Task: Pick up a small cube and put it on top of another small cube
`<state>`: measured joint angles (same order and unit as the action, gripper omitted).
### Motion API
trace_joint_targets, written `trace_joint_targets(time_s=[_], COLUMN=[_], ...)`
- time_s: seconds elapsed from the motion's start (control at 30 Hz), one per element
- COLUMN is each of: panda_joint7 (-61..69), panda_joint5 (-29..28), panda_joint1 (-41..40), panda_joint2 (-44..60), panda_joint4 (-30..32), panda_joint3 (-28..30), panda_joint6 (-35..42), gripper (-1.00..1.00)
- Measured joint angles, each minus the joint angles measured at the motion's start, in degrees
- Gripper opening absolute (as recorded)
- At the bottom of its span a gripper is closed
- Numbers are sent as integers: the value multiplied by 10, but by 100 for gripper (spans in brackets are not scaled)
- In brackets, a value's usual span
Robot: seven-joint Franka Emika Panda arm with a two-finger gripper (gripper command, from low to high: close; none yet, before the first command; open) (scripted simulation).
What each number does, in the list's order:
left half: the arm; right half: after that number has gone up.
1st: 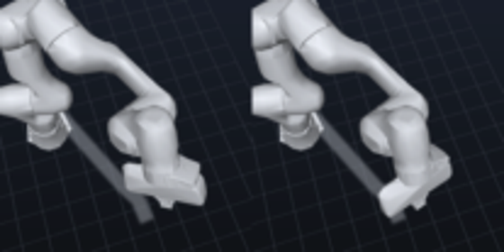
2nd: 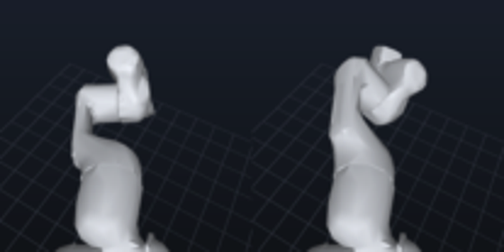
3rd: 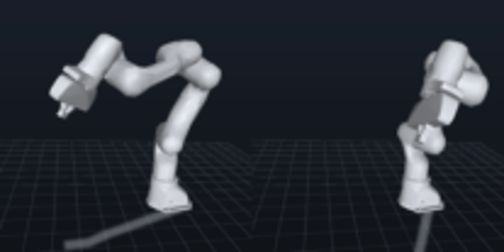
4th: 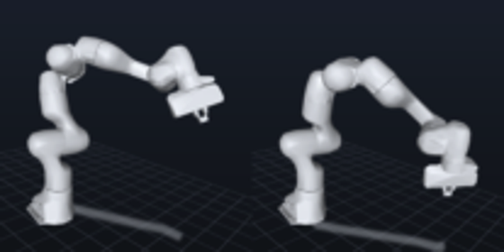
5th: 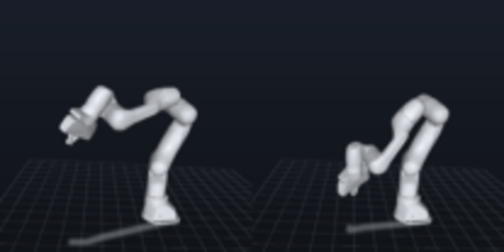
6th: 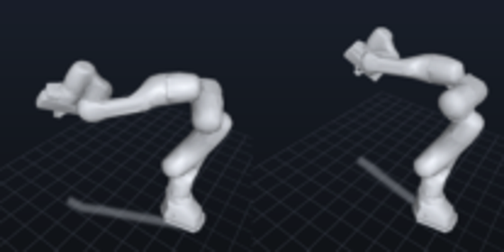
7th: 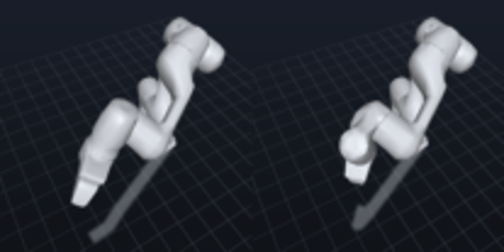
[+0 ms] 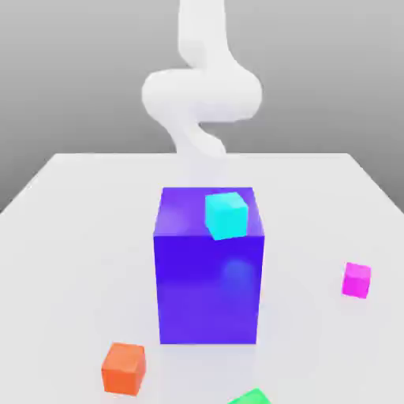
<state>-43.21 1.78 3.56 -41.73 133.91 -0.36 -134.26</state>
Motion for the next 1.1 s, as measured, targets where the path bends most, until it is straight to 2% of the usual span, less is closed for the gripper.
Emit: trace_joint_targets(time_s=[0.4,0.67,0.8,0.9,1.1], panda_joint7=[115,158,152,124,42], panda_joint5=[70,72,33,-28,-151], panda_joint1=[157,236,275,314,374], panda_joint2=[198,327,392,442,562], panda_joint4=[102,170,205,230,221], panda_joint3=[-56,-124,-160,-163,-84], panda_joint6=[-118,-198,-240,-270,-358], gripper=[0,0,0,0,0])
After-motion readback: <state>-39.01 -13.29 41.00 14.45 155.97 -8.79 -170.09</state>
